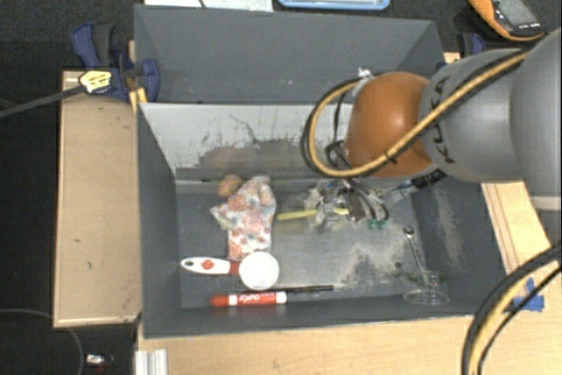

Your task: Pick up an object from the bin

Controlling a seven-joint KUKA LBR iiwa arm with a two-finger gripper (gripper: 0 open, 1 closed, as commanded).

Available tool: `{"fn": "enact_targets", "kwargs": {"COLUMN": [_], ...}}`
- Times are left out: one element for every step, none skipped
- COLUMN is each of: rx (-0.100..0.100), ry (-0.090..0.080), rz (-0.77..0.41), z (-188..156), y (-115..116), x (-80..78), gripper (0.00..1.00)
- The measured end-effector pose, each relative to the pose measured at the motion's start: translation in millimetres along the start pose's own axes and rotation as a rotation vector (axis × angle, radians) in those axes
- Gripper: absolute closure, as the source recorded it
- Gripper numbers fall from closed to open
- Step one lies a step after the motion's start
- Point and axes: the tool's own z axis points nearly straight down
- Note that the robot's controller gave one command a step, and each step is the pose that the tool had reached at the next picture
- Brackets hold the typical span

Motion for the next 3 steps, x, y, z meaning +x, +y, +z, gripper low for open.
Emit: {"fn": "enact_targets", "kwargs": {"rx": [0.000,0.000,0.000], "ry": [-0.003,0.006,-0.005], "rz": [0.001,0.002,0.003], "z": [-9,-47,-78], "y": [0,0,0], "x": [-0.8,0.3,-3.3], "gripper": [1.00,1.00,1.00]}}
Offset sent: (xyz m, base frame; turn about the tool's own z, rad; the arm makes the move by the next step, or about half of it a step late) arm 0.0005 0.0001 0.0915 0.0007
